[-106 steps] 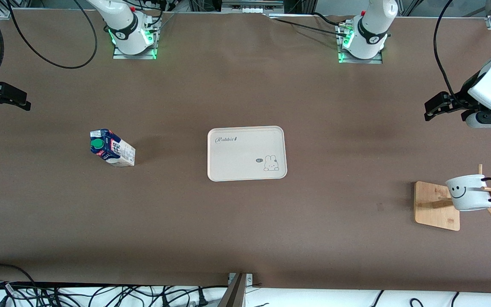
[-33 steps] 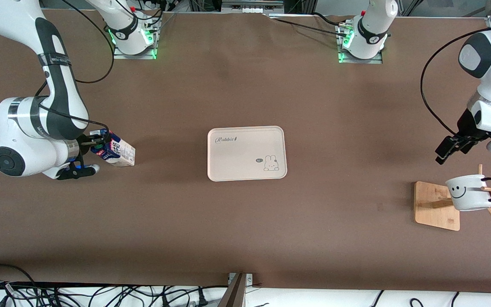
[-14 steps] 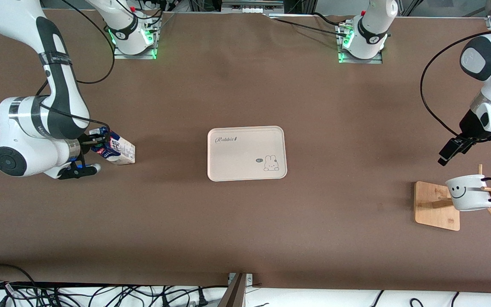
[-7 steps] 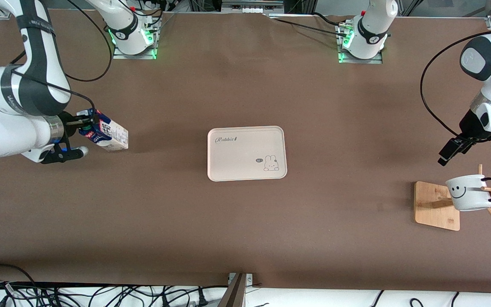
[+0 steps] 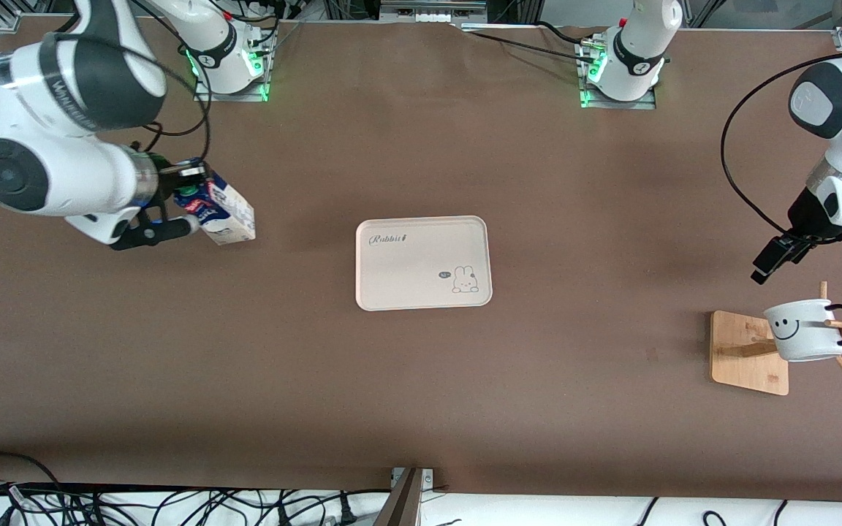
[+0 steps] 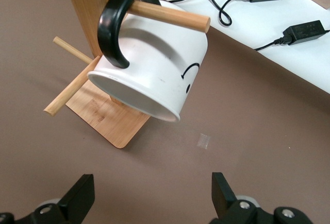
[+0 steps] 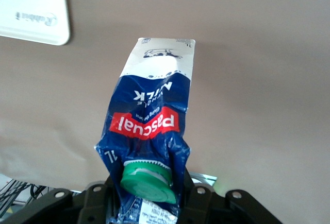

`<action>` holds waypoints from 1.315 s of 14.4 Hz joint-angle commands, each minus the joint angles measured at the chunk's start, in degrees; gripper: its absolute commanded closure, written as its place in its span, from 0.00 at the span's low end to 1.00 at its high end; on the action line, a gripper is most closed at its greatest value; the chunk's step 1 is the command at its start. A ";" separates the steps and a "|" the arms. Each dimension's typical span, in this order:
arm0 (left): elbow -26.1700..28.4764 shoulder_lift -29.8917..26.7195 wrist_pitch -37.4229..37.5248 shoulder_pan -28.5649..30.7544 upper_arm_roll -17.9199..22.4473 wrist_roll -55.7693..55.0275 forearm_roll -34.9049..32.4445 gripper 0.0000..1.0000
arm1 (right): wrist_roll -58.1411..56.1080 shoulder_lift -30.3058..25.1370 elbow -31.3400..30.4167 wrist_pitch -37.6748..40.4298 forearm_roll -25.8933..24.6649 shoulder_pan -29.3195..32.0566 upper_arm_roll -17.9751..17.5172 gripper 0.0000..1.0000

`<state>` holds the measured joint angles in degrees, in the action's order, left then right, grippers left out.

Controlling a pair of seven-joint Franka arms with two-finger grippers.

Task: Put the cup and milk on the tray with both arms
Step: 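Lift the milk carton with the right gripper and carry it over the tray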

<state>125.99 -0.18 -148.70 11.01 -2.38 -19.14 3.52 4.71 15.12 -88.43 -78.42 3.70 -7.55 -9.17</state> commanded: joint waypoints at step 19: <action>-9.36 13.98 -15.57 -0.20 -0.52 9.21 15.29 0.00 | 16.21 11.95 0.62 -28.63 9.66 -17.06 -0.24 0.58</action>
<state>118.22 12.71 -164.25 11.39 -2.87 -11.69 16.81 19.69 26.19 -88.52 -106.71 13.31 -24.37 -9.61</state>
